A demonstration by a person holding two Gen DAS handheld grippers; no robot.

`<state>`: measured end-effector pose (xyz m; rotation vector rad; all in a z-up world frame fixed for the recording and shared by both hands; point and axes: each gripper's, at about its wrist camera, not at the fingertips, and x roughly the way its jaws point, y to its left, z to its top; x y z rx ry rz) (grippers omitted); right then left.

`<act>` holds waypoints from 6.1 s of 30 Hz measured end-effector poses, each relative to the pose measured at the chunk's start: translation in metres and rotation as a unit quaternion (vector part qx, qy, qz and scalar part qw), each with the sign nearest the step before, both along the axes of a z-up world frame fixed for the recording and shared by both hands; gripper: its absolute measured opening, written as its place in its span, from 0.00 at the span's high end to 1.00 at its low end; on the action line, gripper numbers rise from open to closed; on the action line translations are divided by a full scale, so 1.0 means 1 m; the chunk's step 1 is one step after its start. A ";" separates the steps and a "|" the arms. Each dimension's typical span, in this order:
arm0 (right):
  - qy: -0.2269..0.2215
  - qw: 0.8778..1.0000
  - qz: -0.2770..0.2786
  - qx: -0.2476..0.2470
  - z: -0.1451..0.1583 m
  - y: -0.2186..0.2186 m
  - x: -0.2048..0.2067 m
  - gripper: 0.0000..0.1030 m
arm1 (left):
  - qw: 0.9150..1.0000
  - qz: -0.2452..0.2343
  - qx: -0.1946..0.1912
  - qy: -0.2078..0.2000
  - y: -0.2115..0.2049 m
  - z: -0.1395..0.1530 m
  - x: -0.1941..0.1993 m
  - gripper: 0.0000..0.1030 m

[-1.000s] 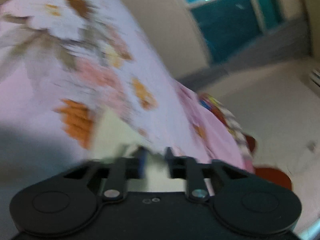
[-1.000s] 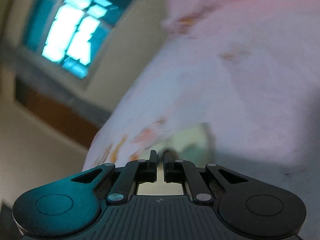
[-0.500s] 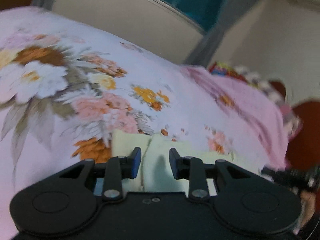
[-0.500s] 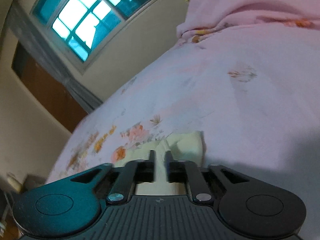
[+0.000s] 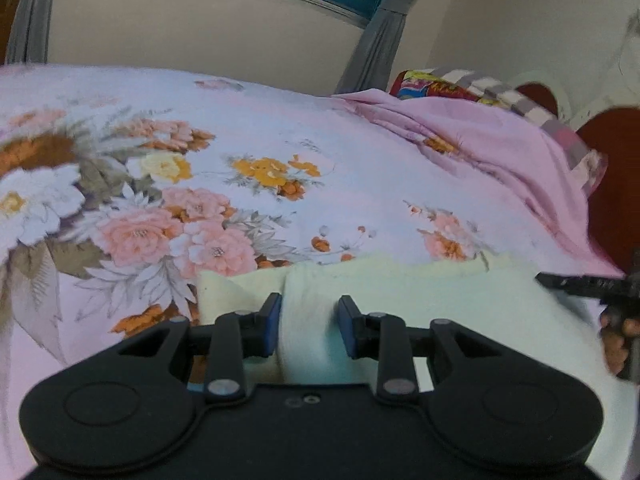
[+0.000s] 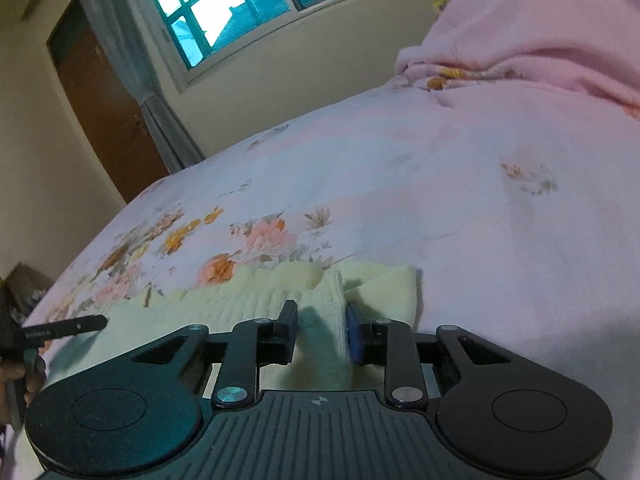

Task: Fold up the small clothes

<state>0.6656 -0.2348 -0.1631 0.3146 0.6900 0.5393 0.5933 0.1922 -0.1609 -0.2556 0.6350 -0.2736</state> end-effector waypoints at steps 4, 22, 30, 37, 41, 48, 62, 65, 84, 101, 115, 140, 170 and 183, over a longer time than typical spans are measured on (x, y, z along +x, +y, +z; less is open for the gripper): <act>-0.025 1.000 0.005 -0.017 0.004 0.005 -0.005 0.94 | 0.999 -0.029 -0.030 -0.032 0.000 0.001 -0.008 0.98; -0.056 0.997 -0.031 -0.034 0.004 0.019 0.018 0.96 | 0.997 0.040 -0.028 -0.055 0.010 -0.004 0.004 0.98; -0.069 0.997 -0.036 -0.023 0.003 0.014 0.016 0.96 | 0.996 0.039 -0.029 -0.071 0.013 -0.002 0.004 0.97; -0.004 0.997 -0.057 -0.049 -0.008 0.005 0.020 0.96 | 0.998 0.050 -0.026 -0.003 0.019 -0.012 0.002 0.83; -0.027 0.997 -0.051 -0.045 0.017 -0.021 -0.049 0.96 | 0.996 0.072 -0.031 -0.037 0.034 0.013 -0.075 0.66; -0.060 0.997 0.007 -0.056 0.039 0.003 -0.180 0.96 | 0.996 0.073 0.034 -0.035 -0.029 0.025 -0.184 0.51; -0.041 0.990 0.068 -0.119 0.017 0.128 -0.217 0.96 | 0.991 0.040 0.123 0.033 -0.163 -0.010 -0.172 0.51; 0.002 0.994 0.057 -0.092 -0.006 0.117 -0.212 0.97 | 0.993 0.042 0.112 0.015 -0.158 -0.011 -0.182 0.51; 0.027 0.994 0.078 -0.075 -0.003 0.121 -0.214 0.97 | 0.991 0.085 0.105 0.001 -0.157 -0.005 -0.205 0.50; 0.023 0.996 -0.017 -0.088 -0.002 0.082 -0.209 1.00 | 0.987 0.123 0.098 0.010 -0.115 -0.006 -0.220 0.49; -0.011 0.994 -0.083 -0.075 0.025 0.033 -0.214 0.92 | 0.984 0.118 0.135 0.005 -0.123 -0.007 -0.227 0.47; -0.121 0.984 -0.008 -0.131 0.018 0.138 -0.255 0.92 | 0.987 0.125 0.103 -0.007 -0.111 -0.009 -0.242 0.44; -0.065 0.987 -0.001 -0.148 0.007 0.157 -0.237 0.90 | 0.987 0.154 0.047 0.000 -0.071 -0.007 -0.247 0.44; -0.071 0.987 -0.010 -0.144 0.005 0.170 -0.255 0.90 | 0.986 0.148 0.072 0.004 -0.079 -0.005 -0.249 0.43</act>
